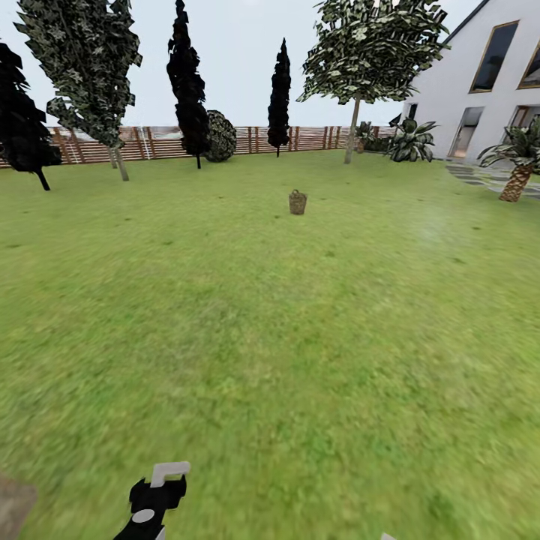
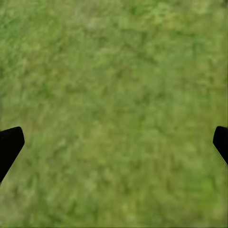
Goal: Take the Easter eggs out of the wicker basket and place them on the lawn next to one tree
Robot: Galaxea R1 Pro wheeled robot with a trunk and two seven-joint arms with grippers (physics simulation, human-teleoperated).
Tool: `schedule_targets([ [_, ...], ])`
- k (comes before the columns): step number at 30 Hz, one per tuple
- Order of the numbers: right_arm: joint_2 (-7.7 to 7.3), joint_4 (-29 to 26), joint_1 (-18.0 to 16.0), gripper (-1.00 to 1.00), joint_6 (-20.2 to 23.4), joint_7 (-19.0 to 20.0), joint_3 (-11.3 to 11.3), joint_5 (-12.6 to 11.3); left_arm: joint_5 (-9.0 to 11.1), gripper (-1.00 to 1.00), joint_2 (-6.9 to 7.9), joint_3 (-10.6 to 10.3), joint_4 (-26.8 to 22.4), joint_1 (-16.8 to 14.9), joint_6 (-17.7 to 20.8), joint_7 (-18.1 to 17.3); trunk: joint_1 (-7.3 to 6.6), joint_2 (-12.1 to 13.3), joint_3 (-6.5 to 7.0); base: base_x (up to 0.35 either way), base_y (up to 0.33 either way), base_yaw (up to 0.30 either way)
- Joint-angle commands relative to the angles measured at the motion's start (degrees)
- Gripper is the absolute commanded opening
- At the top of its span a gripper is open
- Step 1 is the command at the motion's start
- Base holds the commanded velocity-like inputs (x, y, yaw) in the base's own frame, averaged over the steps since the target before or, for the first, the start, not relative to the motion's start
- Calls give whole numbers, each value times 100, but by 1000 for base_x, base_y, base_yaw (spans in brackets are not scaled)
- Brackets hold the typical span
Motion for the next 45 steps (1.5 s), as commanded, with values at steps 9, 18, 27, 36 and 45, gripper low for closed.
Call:
schedule_targets([
  [9,3,24,-4,100,-27,0,-23,-56,-70,100,4,47,4,-5,-13,4,6,-9,-10,330,0,0],
  [18,3,25,-4,100,-31,0,-20,-52,-79,100,3,47,5,-5,-13,4,6,-9,-10,330,0,0],
  [27,7,25,-4,100,-35,0,-18,-48,-80,100,1,40,5,-5,-21,4,6,-9,-10,330,0,0],
  [36,12,30,-4,100,-30,0,-9,-49,-80,100,-2,38,13,-5,-28,4,6,-9,-10,330,0,0],
  [45,12,33,-4,100,-33,0,-9,-54,-88,100,-3,43,14,-5,-28,4,6,-9,-10,330,0,0],
])
